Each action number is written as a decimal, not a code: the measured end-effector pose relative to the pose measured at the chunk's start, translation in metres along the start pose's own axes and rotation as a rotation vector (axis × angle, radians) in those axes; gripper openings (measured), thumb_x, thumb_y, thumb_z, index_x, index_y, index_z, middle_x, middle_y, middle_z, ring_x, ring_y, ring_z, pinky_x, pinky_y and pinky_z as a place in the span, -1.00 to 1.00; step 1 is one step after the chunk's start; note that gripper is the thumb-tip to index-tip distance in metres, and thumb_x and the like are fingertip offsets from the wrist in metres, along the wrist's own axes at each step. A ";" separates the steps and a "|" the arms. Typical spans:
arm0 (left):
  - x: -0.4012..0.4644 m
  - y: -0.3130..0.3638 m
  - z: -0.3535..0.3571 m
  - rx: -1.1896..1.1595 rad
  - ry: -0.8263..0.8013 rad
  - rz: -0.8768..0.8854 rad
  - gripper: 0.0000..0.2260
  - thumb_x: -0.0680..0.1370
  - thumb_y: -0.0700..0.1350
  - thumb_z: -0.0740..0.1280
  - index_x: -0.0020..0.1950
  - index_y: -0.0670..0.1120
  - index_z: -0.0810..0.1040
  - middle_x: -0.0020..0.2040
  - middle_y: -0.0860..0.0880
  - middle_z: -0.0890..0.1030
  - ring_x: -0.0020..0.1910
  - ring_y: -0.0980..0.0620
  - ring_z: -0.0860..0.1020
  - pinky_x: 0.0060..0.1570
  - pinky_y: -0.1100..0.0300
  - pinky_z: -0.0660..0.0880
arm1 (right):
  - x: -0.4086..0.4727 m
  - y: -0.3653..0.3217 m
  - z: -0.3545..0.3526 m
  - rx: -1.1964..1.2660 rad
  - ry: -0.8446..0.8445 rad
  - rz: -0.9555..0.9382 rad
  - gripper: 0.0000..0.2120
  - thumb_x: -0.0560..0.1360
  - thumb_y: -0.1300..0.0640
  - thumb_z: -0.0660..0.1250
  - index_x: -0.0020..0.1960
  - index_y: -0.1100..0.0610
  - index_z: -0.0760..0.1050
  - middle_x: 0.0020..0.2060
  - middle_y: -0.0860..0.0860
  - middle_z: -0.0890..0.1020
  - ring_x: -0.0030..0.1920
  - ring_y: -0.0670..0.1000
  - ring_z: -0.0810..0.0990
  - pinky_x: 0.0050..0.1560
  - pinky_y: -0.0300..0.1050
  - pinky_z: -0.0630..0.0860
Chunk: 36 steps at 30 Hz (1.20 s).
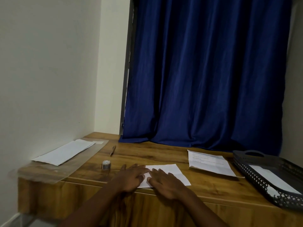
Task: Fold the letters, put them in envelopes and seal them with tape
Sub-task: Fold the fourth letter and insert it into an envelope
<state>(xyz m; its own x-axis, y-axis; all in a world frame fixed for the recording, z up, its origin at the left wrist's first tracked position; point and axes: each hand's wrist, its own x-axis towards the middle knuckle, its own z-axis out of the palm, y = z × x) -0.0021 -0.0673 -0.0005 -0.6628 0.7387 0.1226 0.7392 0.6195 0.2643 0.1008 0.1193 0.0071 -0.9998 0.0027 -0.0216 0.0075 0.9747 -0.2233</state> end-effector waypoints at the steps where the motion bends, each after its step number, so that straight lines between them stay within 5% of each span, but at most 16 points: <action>1: 0.000 0.000 -0.002 -0.003 -0.025 0.000 -0.58 0.75 0.10 0.02 0.62 0.28 0.17 0.67 0.15 0.09 0.66 0.07 -0.05 0.58 -0.19 -0.22 | -0.001 0.004 -0.002 -0.004 -0.006 0.005 -0.33 0.63 -0.38 -0.18 0.66 -0.14 -0.03 0.66 -0.12 0.00 0.65 -0.05 -0.07 0.59 0.09 -0.10; 9: -0.003 0.005 -0.010 -0.036 -0.084 -0.010 -0.58 0.75 0.12 0.01 0.63 0.24 0.18 0.68 0.15 0.08 0.66 0.08 -0.08 0.59 -0.16 -0.24 | -0.023 0.067 -0.012 0.025 0.066 0.164 -0.11 0.49 -0.57 -0.19 0.67 -0.08 -0.05 0.66 -0.10 -0.02 0.65 -0.04 -0.04 0.60 0.07 -0.03; 14: -0.021 0.012 -0.013 -0.228 0.085 0.029 -0.36 0.55 0.50 0.09 0.59 0.30 0.23 0.63 0.22 0.16 0.57 0.19 0.03 0.57 -0.08 -0.03 | -0.027 0.070 -0.006 0.048 0.219 0.089 -0.02 0.36 -0.69 -0.13 0.64 -0.20 0.08 0.65 -0.14 0.03 0.64 -0.07 -0.03 0.60 0.08 -0.01; 18: -0.031 0.012 -0.013 0.005 0.100 0.192 -0.14 0.32 0.65 0.21 0.55 0.31 0.30 0.55 0.30 0.27 0.53 0.22 0.16 0.56 0.05 0.12 | -0.037 0.073 0.000 -0.035 0.254 -0.010 -0.08 0.32 -0.71 0.00 0.57 -0.29 0.19 0.58 -0.26 0.23 0.57 -0.16 0.16 0.49 -0.12 0.12; 23: -0.028 0.010 -0.008 -0.011 0.156 0.224 -0.35 0.42 0.51 0.30 0.46 0.29 0.44 0.41 0.34 0.42 0.39 0.30 0.31 0.44 0.16 0.31 | -0.048 0.078 0.002 -0.027 0.264 -0.026 -0.05 0.22 -0.72 0.17 0.53 -0.36 0.22 0.48 -0.38 0.31 0.47 -0.26 0.24 0.48 -0.14 0.20; 26: -0.028 0.007 -0.005 -0.183 0.209 0.177 -0.51 0.44 0.43 0.37 0.33 0.32 0.54 0.28 0.39 0.51 0.28 0.37 0.41 0.34 0.19 0.43 | -0.058 0.082 0.000 0.180 0.377 -0.047 -0.27 0.22 -0.57 0.41 0.36 -0.42 0.44 0.28 -0.48 0.46 0.27 -0.43 0.38 0.33 -0.34 0.37; 31: -0.025 -0.002 -0.007 -0.545 0.252 0.072 -0.67 0.47 0.34 0.42 0.22 0.36 0.57 0.16 0.26 0.62 0.11 0.25 0.60 0.07 0.17 0.61 | -0.064 0.084 -0.009 0.715 0.464 -0.042 -0.49 0.33 -0.28 0.57 0.23 -0.15 0.63 0.04 -0.13 0.72 0.03 -0.14 0.69 -0.02 -0.22 0.63; 36: -0.016 -0.004 -0.007 -0.676 0.331 -0.059 -0.67 0.55 0.31 0.36 0.27 0.25 0.54 0.13 0.10 0.68 0.06 0.10 0.66 0.02 -0.02 0.67 | -0.052 0.078 -0.015 0.849 0.560 0.095 -0.55 0.37 -0.24 0.48 0.14 -0.01 0.62 -0.04 -0.14 0.72 -0.01 -0.11 0.69 -0.14 -0.25 0.63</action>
<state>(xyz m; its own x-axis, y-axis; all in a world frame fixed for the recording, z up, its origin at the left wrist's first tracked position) 0.0047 -0.0830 0.0029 -0.7793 0.5248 0.3424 0.5375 0.2787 0.7959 0.1527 0.1989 0.0056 -0.8585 0.3880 0.3351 -0.1189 0.4852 -0.8663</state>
